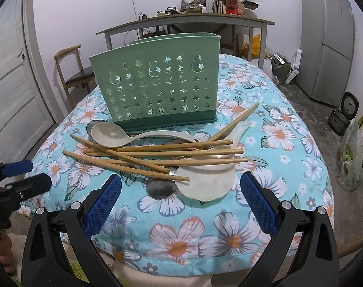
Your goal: Organize utensils
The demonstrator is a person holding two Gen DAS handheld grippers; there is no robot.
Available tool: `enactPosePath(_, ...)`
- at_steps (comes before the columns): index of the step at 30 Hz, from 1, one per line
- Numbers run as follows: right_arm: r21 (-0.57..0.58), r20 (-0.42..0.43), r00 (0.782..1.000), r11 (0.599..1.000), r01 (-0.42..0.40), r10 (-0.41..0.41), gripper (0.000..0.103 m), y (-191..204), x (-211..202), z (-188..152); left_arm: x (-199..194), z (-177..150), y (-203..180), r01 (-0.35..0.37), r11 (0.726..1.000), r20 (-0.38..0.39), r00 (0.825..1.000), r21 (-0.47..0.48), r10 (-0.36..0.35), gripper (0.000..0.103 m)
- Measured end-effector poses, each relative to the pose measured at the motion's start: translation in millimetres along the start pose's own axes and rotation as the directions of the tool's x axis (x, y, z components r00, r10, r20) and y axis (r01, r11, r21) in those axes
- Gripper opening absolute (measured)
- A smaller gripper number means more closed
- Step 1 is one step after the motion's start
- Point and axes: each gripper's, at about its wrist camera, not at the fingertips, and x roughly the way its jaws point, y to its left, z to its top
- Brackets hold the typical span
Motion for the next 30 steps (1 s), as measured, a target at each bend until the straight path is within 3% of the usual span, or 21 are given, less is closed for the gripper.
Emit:
enactPosePath(3,0.010,-0.005,1.000,1.000,-0.007,0.007,0.097,-2.6,3.8,0.9,4.9,-0.1,-1.1,0.016,1.000,-0.017,1.000,0.000,-0.016,0.095)
enactPosePath(9,0.009,-0.005,1.000,1.000,-0.008,0.008,0.097,-4.5,9.2,1.1,8.3,0.4,-5.2,0.139,0.990,-0.037,0.990,0.008,-0.139,0.095)
enactPosePath(20,0.045,0.002,1.000,0.999,-0.026,0.026,0.097,-13.5,13.3,-0.9,19.1,5.8,-8.3,0.121,0.993,-0.059,0.991,-0.003,-0.121,0.095)
enactPosePath(24,0.056,0.007,0.999,0.998,-0.036,0.036,0.097,-14.9,12.2,-0.2,20.1,15.3,-2.3,0.096,0.995,-0.019,0.995,-0.005,-0.096,0.095)
enactPosePath(30,0.062,0.029,0.998,0.997,-0.048,0.047,0.097,-13.4,8.2,2.9,17.2,32.6,0.6,0.027,0.996,0.051,0.998,0.088,-0.032,0.095)
